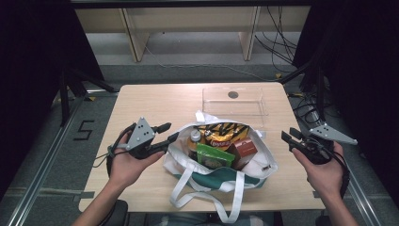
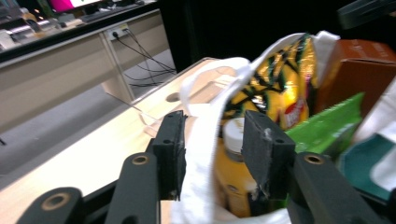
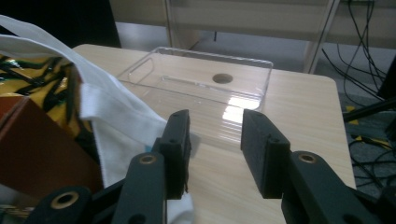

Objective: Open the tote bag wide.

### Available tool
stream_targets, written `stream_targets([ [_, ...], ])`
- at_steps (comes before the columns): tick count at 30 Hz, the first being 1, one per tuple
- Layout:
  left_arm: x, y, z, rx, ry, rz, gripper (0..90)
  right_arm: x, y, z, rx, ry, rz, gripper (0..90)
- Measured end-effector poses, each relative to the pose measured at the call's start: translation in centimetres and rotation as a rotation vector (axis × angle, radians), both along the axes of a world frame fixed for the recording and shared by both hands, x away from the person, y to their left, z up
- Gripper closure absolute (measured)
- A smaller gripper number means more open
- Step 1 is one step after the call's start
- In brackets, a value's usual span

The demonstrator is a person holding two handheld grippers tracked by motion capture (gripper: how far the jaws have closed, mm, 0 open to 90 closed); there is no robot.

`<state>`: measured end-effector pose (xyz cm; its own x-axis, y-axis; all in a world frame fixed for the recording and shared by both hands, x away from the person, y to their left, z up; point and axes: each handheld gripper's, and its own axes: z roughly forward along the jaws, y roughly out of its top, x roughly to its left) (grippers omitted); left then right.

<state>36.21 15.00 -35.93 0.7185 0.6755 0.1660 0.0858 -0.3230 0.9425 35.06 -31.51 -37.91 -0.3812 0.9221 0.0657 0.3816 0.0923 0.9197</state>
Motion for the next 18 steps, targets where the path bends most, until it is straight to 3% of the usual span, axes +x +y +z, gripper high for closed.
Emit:
stream_targets([
  [6, 1.4, -0.3, -0.3, 0.01, 0.02, 0.009, 53.6, -0.5, 1.1, 0.9, 0.011, -0.028, 0.048, 66.2],
  [12, 2.2, -0.5, -0.6, 0.044, 0.046, -0.011, 55.6, -0.5, 2.3, 0.9, 0.007, 0.013, 0.118, 67.0],
  [18, 2.8, -1.0, -0.9, 0.097, 0.059, -0.044, 59.4, -0.2, 3.5, 1.0, -0.011, 0.023, 0.17, 67.0],
])
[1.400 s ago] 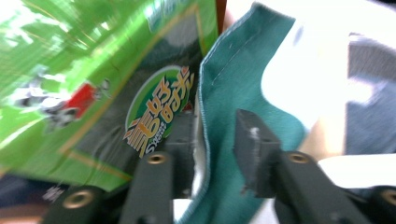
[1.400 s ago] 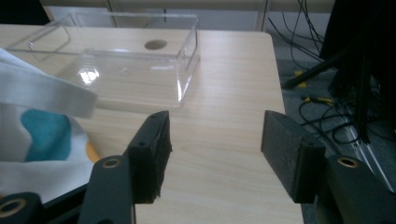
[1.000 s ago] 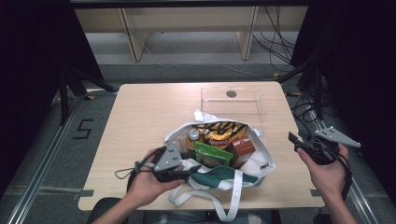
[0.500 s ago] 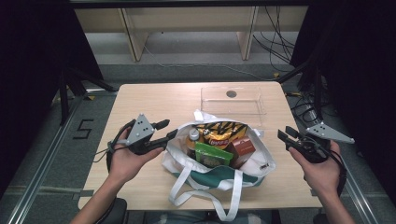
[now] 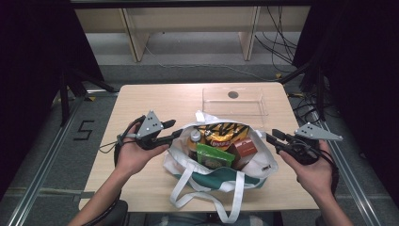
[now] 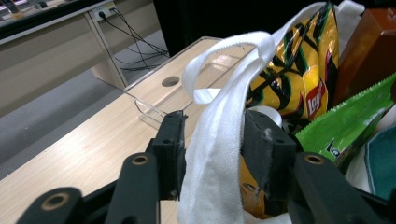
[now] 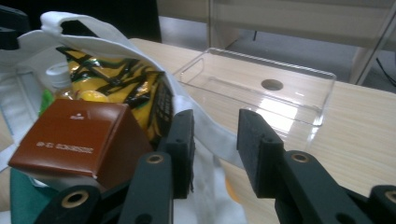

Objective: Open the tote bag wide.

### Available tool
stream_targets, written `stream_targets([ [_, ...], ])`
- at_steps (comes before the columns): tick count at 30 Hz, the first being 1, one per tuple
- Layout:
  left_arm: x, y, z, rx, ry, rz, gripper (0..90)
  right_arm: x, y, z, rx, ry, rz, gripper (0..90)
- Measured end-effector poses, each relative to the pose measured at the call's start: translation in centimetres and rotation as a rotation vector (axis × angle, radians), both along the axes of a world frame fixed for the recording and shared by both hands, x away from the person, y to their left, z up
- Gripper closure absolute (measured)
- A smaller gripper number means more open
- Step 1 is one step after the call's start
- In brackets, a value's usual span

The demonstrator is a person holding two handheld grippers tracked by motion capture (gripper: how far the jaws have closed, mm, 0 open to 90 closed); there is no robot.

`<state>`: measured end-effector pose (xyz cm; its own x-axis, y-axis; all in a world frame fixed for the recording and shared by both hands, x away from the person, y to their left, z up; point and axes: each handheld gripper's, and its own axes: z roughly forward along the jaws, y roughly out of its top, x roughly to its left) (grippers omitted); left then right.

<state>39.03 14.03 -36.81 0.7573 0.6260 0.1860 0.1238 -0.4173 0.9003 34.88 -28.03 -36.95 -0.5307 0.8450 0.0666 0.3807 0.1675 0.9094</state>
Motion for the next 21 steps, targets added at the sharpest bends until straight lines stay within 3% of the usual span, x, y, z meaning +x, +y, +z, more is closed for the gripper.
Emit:
stream_targets([
  [3, 0.4, -0.2, -0.3, 0.022, 0.017, -0.016, 62.3, 0.3, 0.6, 0.0, -0.007, 0.013, 0.017, 67.0],
  [6, 0.7, -0.4, -0.4, 0.039, 0.023, -0.028, 67.4, 0.7, 1.0, 0.1, -0.019, 0.0, 0.028, 67.0],
  [7, 0.8, -0.5, -0.4, 0.043, 0.028, -0.029, 69.8, 0.9, 1.1, 0.1, -0.018, -0.025, 0.029, 67.1],
  [11, 1.1, -0.8, -0.3, 0.059, 0.038, -0.022, 78.0, 1.6, 1.4, 0.1, -0.052, -0.022, 0.061, 67.8],
  [13, 1.3, -0.9, -0.2, 0.064, 0.037, -0.017, 81.6, 1.8, 1.8, -0.1, -0.034, -0.011, 0.062, 69.3],
  [14, 1.4, -0.9, -0.1, 0.063, 0.041, -0.015, 83.7, 1.9, 1.8, 0.0, -0.056, -0.002, 0.071, 70.9],
  [15, 1.4, -1.0, 0.0, 0.064, 0.042, -0.014, 84.6, 2.0, 2.0, -0.1, -0.04, -0.004, 0.063, 72.0],
  [16, 1.5, -1.0, 0.1, 0.061, 0.044, -0.012, 85.3, 2.2, 2.0, -0.2, -0.055, -0.024, 0.074, 73.1],
  [18, 1.7, -1.0, 0.2, 0.079, 0.042, -0.011, 86.2, 2.3, 2.2, -0.2, -0.049, 0.005, 0.085, 75.0],
  [19, 1.7, -1.1, 0.2, 0.057, 0.045, -0.006, 86.5, 2.3, 2.2, -0.1, -0.059, 0.024, 0.089, 75.5],
  [21, 1.9, -1.1, 0.2, 0.054, 0.045, -0.005, 86.8, 2.6, 2.1, -0.1, -0.07, 0.017, 0.101, 76.4],
])
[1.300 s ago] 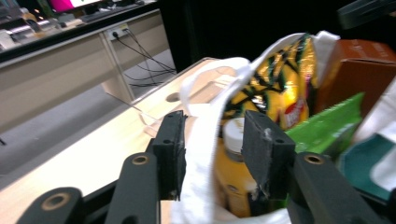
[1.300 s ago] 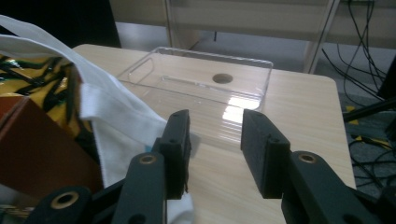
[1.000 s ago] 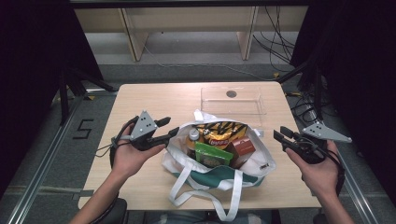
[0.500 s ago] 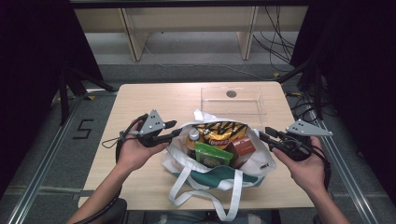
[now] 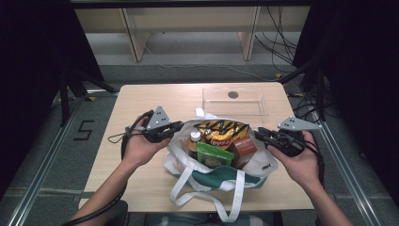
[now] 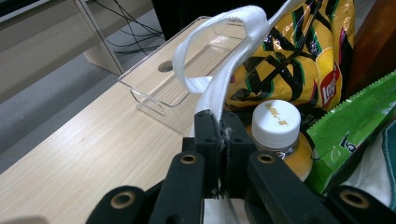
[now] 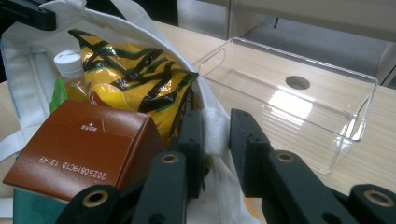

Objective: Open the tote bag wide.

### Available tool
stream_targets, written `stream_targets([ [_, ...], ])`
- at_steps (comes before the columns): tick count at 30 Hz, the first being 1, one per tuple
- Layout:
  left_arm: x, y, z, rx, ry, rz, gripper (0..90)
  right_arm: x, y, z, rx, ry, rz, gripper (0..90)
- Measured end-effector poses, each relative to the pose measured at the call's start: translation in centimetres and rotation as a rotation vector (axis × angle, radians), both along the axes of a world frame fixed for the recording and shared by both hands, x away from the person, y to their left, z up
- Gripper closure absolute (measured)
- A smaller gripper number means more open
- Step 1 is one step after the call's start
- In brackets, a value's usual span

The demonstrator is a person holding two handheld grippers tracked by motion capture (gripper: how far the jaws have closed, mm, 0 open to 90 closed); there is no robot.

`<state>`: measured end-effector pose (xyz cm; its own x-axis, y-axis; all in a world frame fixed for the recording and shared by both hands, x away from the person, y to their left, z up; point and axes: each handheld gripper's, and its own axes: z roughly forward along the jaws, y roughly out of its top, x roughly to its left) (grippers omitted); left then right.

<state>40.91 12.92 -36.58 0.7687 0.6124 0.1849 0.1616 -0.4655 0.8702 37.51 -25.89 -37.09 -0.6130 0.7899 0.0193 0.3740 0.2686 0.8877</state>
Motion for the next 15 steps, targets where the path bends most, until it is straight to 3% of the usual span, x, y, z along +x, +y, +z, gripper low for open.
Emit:
stream_targets([
  [2, 0.13, 0.01, 0.04, -0.01, 0.003, 0.003, 87.1, -0.02, 0.01, 0.05, 0.011, 0.024, -0.009, 76.7],
  [8, 0.28, 0.0, 0.3, -0.039, -0.001, 0.02, 87.4, 0.29, 0.21, 0.28, 0.041, -0.002, -0.024, 73.2],
  [10, 0.29, -0.05, 0.41, -0.043, -0.002, 0.022, 87.5, 0.33, 0.17, 0.54, 0.018, 0.012, -0.009, 72.4],
  [12, 0.37, -0.09, 0.46, -0.048, -0.002, 0.024, 87.5, 0.65, 0.27, 0.49, 0.005, -0.011, 0.001, 73.1],
  [13, 0.41, -0.13, 0.45, -0.052, -0.001, 0.028, 87.5, 0.57, 0.37, 0.47, 0.004, 0.016, -0.008, 73.6],
  [15, 0.56, -0.17, 0.43, -0.059, -0.001, 0.029, 87.5, 0.93, 0.45, 0.1, -0.005, 0.004, -0.009, 75.8],
])
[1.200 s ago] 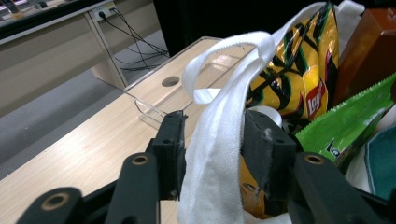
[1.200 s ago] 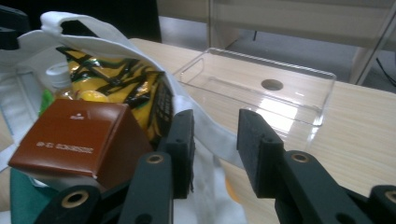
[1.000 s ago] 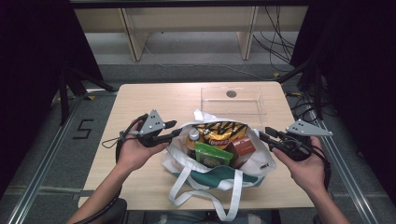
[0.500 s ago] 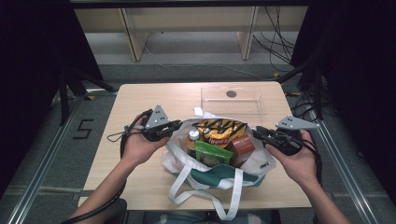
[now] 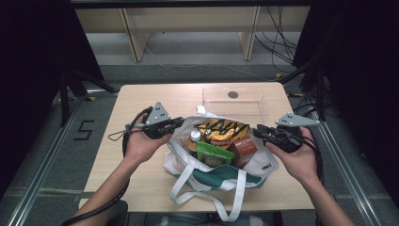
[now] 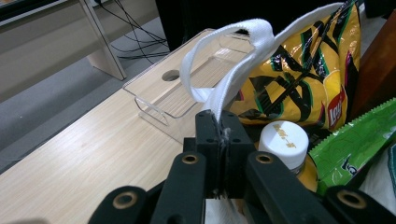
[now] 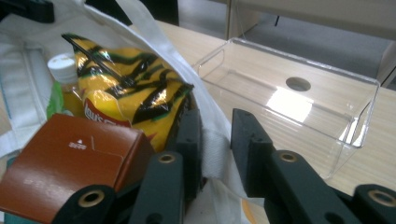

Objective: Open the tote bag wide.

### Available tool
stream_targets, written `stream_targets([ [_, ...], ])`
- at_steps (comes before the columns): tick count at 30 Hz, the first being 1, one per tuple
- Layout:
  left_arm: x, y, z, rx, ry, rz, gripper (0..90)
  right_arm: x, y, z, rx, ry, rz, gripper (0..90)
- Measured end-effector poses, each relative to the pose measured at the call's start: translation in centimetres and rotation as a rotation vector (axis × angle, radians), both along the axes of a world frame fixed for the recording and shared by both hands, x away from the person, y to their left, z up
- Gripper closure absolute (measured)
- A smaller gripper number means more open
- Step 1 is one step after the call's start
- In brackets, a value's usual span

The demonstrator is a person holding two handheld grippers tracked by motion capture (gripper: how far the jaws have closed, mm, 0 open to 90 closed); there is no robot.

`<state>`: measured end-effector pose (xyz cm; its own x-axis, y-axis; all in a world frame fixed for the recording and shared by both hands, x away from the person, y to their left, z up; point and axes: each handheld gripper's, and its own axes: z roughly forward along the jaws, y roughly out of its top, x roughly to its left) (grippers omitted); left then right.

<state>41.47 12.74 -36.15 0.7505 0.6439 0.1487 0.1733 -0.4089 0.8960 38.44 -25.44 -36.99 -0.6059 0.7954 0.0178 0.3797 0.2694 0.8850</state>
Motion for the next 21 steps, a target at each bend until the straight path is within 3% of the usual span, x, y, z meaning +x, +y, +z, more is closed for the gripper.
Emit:
stream_targets([
  [1, 0.1, 0.0, 0.0, 0.0, 0.002, 0.0, 87.5, -0.1, 0.0, 0.0, -0.002, 0.037, 0.003, 77.2],
  [6, 0.4, -0.3, 0.1, -0.008, -0.002, 0.003, 87.5, 0.3, 0.1, -0.3, -0.008, 0.046, -0.008, 82.8],
  [9, 0.7, -0.4, 0.2, -0.018, -0.004, 0.011, 87.5, 0.5, 0.0, 0.0, 0.001, 0.044, -0.013, 83.4],
  [10, 0.8, -0.4, 0.2, -0.022, -0.005, 0.013, 87.5, 0.8, -0.1, 0.0, 0.003, 0.017, -0.014, 83.5],
  [11, 0.9, -0.4, 0.1, -0.029, -0.005, 0.017, 87.5, 0.8, 0.0, 0.2, 0.015, 0.035, -0.021, 83.6],
  [15, 1.4, -0.4, -0.1, -0.046, -0.002, 0.034, 87.5, 1.5, 0.1, 0.3, 0.04, 0.03, -0.035, 83.8],
  [18, 1.6, -0.4, -0.3, -0.048, 0.0, 0.044, 87.5, 1.7, 0.2, 0.4, 0.04, 0.044, -0.042, 84.0],
  [21, 1.8, -0.4, -0.5, -0.047, 0.01, 0.045, 87.5, 2.3, 0.2, 0.4, 0.015, 0.006, -0.031, 84.0],
])
